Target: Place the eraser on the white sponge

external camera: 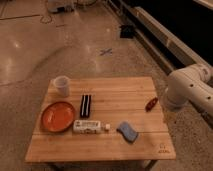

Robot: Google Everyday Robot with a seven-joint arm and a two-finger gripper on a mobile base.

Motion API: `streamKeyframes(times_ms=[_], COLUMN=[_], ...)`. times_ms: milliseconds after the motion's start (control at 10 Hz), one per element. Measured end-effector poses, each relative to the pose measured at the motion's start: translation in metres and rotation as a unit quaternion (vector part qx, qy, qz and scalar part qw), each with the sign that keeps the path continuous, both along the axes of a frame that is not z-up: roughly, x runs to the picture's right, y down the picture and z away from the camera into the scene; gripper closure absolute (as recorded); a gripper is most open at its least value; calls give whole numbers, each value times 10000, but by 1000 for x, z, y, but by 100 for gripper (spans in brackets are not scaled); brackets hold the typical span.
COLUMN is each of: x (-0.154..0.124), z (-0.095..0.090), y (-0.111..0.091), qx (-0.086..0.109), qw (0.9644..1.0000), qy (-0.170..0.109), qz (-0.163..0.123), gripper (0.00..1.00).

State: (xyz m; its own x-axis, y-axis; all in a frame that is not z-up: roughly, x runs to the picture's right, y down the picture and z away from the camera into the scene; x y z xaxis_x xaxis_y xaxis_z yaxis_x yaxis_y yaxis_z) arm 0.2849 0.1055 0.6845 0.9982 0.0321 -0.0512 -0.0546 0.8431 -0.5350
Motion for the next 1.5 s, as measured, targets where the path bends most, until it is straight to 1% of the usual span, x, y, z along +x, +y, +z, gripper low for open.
streamKeyframes(times_ms=[1300, 1400, 1500], x=[0, 0, -1], z=[0, 0, 0], y=[0, -1, 0], qx=[0, 4, -4], qw=[10000, 10000, 10000], qy=[0, 3, 5], qz=[-1, -2, -2], gripper=[36, 42, 53])
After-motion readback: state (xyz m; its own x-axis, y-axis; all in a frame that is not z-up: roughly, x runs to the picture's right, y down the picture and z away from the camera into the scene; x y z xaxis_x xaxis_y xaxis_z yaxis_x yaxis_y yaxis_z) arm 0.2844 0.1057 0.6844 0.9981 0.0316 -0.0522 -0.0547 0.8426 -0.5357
